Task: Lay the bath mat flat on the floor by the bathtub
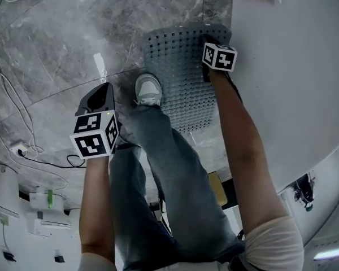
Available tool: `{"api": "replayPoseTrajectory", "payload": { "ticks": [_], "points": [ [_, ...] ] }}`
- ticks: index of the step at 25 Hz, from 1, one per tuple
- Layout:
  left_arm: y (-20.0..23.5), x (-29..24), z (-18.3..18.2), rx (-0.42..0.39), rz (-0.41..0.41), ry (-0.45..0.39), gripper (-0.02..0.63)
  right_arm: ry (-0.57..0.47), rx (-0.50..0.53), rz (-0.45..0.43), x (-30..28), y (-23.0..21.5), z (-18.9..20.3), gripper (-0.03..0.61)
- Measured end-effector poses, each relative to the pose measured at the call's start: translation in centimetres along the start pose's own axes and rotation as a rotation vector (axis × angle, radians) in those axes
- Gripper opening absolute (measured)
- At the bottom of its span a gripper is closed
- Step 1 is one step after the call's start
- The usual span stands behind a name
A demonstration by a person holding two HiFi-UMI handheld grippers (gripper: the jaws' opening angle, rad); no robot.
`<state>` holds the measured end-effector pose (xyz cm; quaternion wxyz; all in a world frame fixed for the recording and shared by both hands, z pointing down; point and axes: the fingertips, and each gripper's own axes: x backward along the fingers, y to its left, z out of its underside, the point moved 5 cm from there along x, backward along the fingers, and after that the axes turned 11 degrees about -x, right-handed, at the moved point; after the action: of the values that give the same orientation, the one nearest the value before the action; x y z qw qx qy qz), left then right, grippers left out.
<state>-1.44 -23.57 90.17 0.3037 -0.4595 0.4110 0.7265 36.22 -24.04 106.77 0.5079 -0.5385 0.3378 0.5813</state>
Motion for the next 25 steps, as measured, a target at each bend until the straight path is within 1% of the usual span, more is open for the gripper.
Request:
{"api": "replayPoseTrajectory", "payload": {
  "ticks": [2, 3, 6, 8, 10, 14, 17, 19, 22, 25],
  "points": [
    [0.1, 0.6, 0.5, 0.010, -0.003, -0.001, 0.015, 0.005, 0.049, -0.077, -0.2, 3.7, 0.8, 0.021],
    [0.2, 0.8, 0.9, 0.011, -0.004, -0.001, 0.016, 0.005, 0.055, -0.105, -0.2, 5.2, 1.2, 0.021],
    [0.9, 1.3, 1.9, 0.005, -0.009, 0.001, 0.016, 0.008, 0.050, -0.161, -0.5, 8.6, 2.5, 0.020],
    [1.7, 1.6, 2.2, 0.010, -0.017, -0.009, 0.015, 0.021, 0.065, -0.182, -0.9, 10.3, 3.2, 0.021],
    [2.5, 1.9, 2.3, 0.018, -0.026, -0.025, 0.016, 0.026, 0.079, -0.170, -1.2, 11.5, 3.5, 0.021],
    [3.6, 2.6, 2.8, 0.026, -0.031, -0.043, 0.017, 0.021, 0.019, -0.121, -1.8, 11.7, 3.9, 0.021],
    [4.4, 3.1, 3.3, 0.032, -0.031, -0.053, 0.017, 0.031, 0.034, -0.071, -1.9, 12.4, 3.9, 0.021],
    [4.8, 3.6, 3.8, 0.039, -0.030, -0.054, 0.015, 0.043, 0.038, -0.085, -1.5, 13.8, 4.2, 0.021],
    [5.4, 4.4, 4.4, 0.045, -0.032, -0.054, 0.017, 0.064, 0.103, -0.119, -1.5, 16.1, 4.9, 0.021],
    [6.1, 4.9, 5.2, 0.046, -0.041, -0.055, 0.016, 0.082, 0.117, -0.114, -2.4, 16.6, 5.2, 0.021]
  ]
}}
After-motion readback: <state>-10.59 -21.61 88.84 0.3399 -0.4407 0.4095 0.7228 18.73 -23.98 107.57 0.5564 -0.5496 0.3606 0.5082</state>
